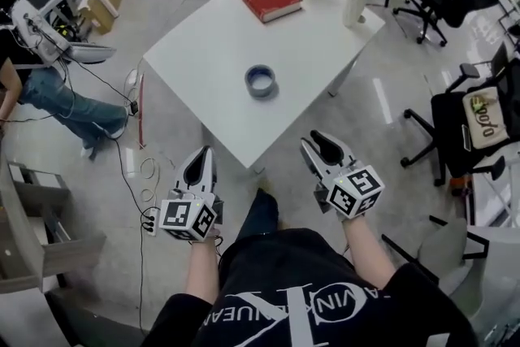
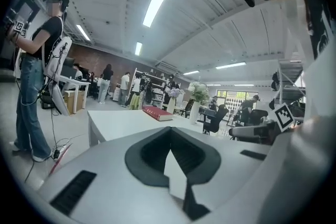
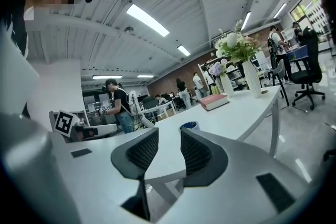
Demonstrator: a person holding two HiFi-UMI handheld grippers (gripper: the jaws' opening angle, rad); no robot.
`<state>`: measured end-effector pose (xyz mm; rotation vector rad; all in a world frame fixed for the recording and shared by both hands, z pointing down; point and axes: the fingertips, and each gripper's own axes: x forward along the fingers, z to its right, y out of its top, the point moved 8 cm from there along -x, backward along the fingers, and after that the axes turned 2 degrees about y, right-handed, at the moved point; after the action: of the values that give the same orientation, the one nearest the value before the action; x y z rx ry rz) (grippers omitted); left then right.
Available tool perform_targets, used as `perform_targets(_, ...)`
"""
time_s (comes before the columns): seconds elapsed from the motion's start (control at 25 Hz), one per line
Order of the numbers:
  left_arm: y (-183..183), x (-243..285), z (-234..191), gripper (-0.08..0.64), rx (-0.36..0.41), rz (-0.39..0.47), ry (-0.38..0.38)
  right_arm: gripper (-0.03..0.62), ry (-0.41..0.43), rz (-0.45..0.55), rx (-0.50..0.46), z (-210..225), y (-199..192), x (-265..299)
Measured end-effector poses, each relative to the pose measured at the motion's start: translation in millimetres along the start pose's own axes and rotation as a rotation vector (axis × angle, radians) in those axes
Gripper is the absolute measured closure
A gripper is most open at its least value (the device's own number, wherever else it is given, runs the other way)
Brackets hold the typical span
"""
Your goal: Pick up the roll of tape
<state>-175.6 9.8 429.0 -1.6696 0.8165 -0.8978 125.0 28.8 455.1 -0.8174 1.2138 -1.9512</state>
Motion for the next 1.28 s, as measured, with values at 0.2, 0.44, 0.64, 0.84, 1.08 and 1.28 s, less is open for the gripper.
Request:
perform_targets(0.2,12,45,-17,0.558,0.009,0.008,-0.025,0.457,-0.012,-0.016,-0.002,18,13,29)
perform_targets(0.44,17,91,-34,0.558,-0.002,-0.015,-0.068,0.456,-0.034,-0.047,0.014,35,20,60)
perform_targets(0.64,17,116,-51,0.558,-0.015,-0.028,-0.078,0.454,-0.034,-0.073,0.016,43,24,86)
perform_targets(0.84,17,143,-63,0.558,-0.018,-0.046,-0.095,0.451,-0.04,-0.105,0.009,52,30,111)
perform_targets(1.08,15,168,-74,0.558,-0.006,-0.068,-0.129,0.446,-0.072,-0.118,0.022,69,34,131)
perform_targets(1.28,4,176,-76,0.558,-0.024,-0.099,-0.124,0.446,-0.064,-0.158,0.038,76,30,143)
